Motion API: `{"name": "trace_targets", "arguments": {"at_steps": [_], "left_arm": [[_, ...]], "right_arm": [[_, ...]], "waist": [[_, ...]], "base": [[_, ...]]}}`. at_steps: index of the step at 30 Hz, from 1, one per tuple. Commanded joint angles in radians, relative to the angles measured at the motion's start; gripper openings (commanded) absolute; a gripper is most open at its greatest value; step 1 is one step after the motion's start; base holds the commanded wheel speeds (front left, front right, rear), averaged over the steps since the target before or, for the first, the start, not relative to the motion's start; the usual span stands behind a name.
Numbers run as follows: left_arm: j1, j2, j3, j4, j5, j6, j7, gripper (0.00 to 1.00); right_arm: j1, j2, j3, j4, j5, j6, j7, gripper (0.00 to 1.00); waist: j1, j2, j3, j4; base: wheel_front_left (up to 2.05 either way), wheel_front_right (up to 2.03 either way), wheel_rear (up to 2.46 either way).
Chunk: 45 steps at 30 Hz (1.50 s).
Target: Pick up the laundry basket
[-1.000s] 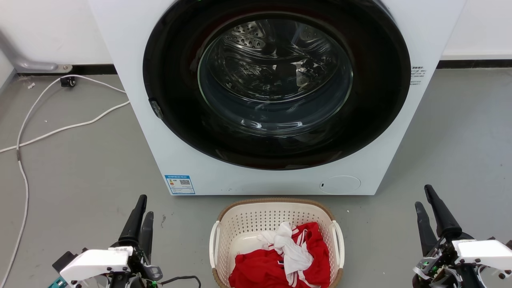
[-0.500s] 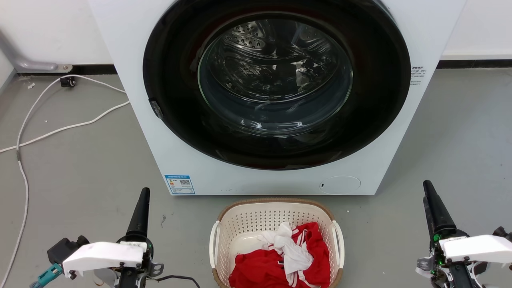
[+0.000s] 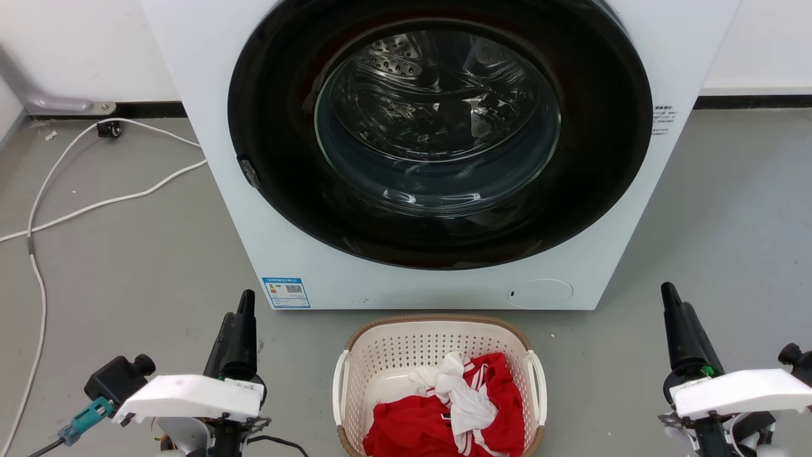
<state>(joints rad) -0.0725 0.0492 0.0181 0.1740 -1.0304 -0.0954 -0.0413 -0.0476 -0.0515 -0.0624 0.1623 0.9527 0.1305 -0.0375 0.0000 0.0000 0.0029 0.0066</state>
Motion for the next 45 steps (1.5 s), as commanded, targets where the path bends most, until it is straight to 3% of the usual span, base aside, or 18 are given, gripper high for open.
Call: {"name": "trace_targets", "arguments": {"at_steps": [1,12,45], "left_arm": [[-0.024,0.004,-0.006,-0.018,0.050,0.003,-0.013,1.00],[-0.023,0.003,-0.030,-0.013,0.227,0.014,-0.050,1.00],[-0.037,0.003,-0.080,0.031,0.638,0.030,-0.140,1.00]], "right_arm": [[-0.009,-0.002,0.006,-0.020,-0.060,0.000,-0.015,1.00],[0.001,-0.001,0.019,-0.017,-0.257,0.000,-0.052,1.00],[0.022,0.000,0.034,-0.013,-0.676,0.000,-0.098,1.00]], "waist": [[0.0000,0.0000,0.000,0.001],[0.0000,0.0000,-0.001,0.003],[0.0000,0.0000,-0.006,0.010]], "base": [[0.00,0.00,0.00],[0.00,0.00,0.00],[0.00,0.00,0.00]]}}
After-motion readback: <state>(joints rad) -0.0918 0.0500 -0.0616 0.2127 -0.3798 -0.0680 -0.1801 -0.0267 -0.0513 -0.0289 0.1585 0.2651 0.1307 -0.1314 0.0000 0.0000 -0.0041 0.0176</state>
